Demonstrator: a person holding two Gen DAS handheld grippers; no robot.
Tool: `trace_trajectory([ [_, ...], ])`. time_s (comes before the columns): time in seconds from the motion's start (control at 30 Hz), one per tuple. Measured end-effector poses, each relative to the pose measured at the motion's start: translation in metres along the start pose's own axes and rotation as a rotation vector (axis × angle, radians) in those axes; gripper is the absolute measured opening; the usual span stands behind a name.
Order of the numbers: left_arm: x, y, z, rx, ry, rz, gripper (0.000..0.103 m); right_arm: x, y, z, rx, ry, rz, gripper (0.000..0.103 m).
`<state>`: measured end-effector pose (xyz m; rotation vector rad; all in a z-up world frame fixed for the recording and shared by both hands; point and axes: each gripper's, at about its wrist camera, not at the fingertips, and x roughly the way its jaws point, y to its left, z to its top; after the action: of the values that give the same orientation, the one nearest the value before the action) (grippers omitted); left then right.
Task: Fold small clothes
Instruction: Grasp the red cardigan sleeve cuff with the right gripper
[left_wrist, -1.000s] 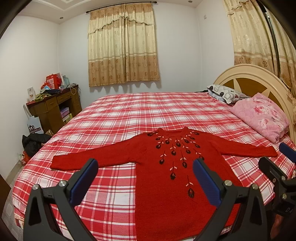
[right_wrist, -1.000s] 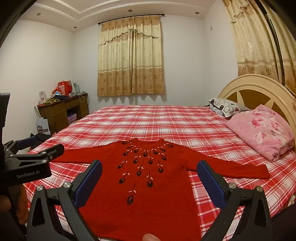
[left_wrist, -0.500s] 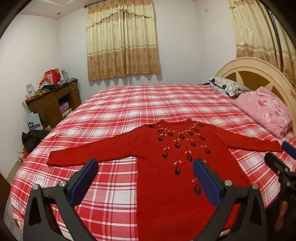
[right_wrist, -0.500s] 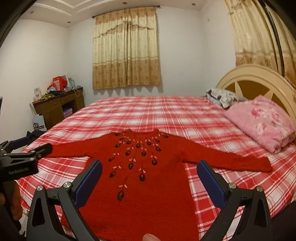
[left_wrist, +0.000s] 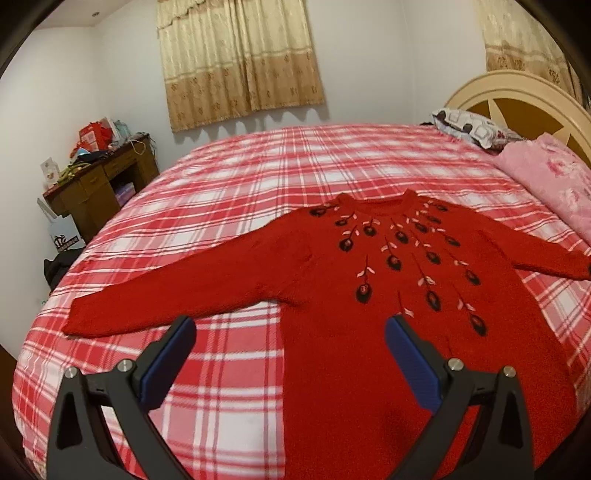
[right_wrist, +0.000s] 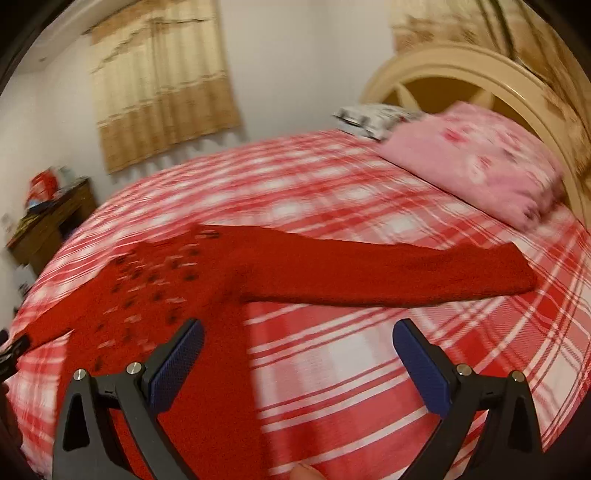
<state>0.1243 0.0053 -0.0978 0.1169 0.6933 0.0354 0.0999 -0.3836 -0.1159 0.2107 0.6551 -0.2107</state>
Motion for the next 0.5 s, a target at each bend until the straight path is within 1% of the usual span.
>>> trace_trajectory([
  [0.2,0.04,-0.001,0.012,0.005,0.027,0.036,0.103,0.033,-0.075,0.013,0.094,0.048,-0.13,0.102],
  [0.33,0.062,-0.002,0.017,0.004,0.043,0.063,0.103,0.039,-0.121,0.025,0.147,0.056,-0.209,0.102],
  [0.5,0.077,0.001,0.015,-0.012,0.074,0.074,0.103,0.04,-0.174,0.041,0.201,0.042,-0.285,0.102],
])
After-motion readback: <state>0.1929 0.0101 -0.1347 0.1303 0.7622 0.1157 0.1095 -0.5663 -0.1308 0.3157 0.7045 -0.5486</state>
